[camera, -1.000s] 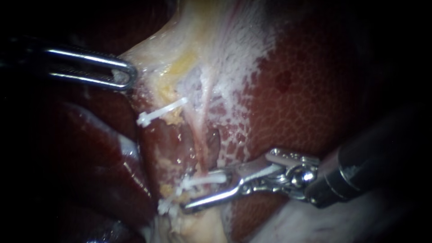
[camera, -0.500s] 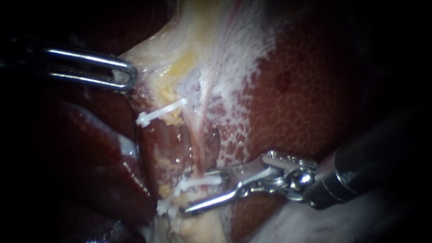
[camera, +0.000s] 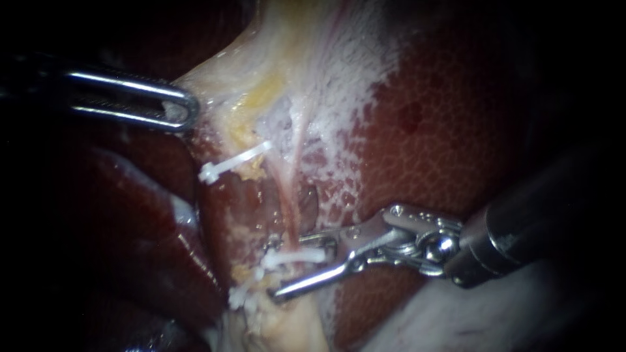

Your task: Going back first clip right tube

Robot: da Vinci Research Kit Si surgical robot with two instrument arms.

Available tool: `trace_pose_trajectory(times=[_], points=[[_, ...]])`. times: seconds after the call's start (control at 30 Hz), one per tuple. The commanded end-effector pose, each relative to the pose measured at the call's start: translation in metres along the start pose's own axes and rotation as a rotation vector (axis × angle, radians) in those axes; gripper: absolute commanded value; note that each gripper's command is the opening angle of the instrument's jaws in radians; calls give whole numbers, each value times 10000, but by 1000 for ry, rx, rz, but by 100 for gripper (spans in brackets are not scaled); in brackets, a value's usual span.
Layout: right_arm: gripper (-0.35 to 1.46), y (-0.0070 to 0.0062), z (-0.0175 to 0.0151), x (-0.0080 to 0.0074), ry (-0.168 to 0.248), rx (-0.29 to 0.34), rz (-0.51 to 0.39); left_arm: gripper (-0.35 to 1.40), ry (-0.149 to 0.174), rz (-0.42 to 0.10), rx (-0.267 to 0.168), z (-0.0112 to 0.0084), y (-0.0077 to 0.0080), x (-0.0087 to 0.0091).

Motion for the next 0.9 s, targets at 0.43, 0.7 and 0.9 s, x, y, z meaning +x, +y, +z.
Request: trace_pose_trajectory(times=[0.43, 0.7, 0.9], points=[[60, -7, -13, 8, 2, 4, 6, -35, -1, 0, -3, -1, 0, 0], [60, -24, -48, 27, 32, -25, 24, -35, -1, 0, -3, -2, 0, 1], [60, -31, -68, 25, 45, -42, 28, -35, 0, 0, 0, -1, 0, 1]])
